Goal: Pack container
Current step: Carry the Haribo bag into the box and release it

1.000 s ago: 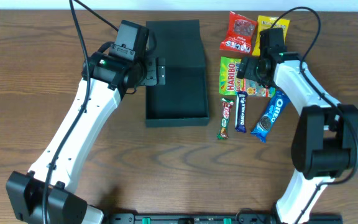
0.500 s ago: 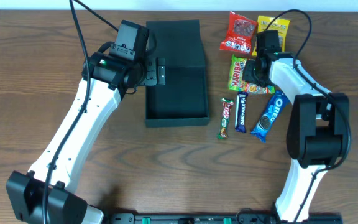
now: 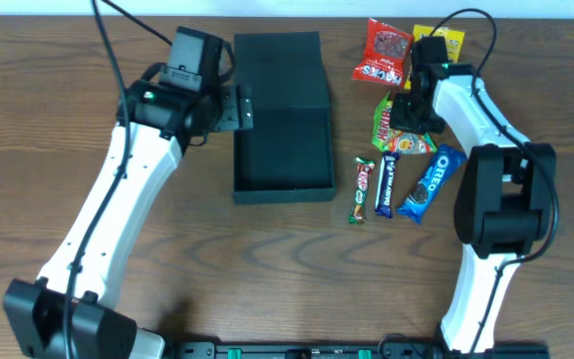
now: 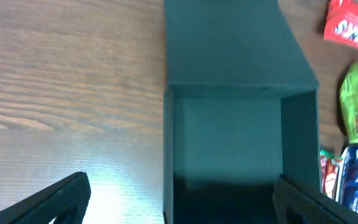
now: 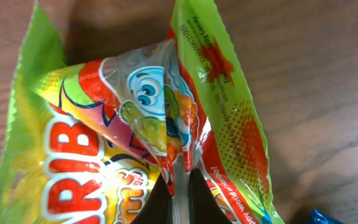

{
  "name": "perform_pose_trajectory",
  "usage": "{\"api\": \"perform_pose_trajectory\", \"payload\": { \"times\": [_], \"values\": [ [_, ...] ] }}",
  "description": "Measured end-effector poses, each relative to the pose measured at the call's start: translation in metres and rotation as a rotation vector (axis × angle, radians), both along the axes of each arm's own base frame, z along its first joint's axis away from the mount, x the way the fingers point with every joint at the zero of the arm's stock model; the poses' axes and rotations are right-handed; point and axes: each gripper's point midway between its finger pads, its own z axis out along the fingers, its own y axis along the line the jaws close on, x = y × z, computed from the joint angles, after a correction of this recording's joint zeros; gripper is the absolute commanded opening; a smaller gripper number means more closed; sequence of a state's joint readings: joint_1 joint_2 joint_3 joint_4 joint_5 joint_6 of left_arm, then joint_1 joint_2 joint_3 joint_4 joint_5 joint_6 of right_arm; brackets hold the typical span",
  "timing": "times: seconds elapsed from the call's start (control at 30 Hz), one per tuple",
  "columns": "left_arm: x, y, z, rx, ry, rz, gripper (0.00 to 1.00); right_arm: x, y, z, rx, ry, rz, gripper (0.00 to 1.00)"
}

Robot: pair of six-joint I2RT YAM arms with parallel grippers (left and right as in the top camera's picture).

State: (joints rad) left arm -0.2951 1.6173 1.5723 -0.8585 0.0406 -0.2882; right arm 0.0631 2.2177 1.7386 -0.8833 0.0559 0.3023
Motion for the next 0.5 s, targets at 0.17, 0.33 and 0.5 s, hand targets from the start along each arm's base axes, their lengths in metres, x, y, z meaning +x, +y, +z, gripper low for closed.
{"api": "perform_pose_trajectory", "payload": {
  "times": [0.17, 0.33, 0.5],
  "values": [
    [-0.007, 0.015, 0.042, -0.026, -0.102, 0.031, 0.95, 0.023, 0.011, 0.051, 0.007, -0.058, 0.019, 0.01],
    [-0.023, 0.026, 0.077, -0.043, -0.181, 0.049, 0.95, 0.032, 0.044, 0.1, -0.006, -0.115, 0.164, 0.01],
    [-0.039, 0.041, 0.096, -0.014, -0.226, 0.086, 0.95, 0.019, 0.105, 0.129, -0.018, -0.132, 0.486, 0.01]
  ]
}}
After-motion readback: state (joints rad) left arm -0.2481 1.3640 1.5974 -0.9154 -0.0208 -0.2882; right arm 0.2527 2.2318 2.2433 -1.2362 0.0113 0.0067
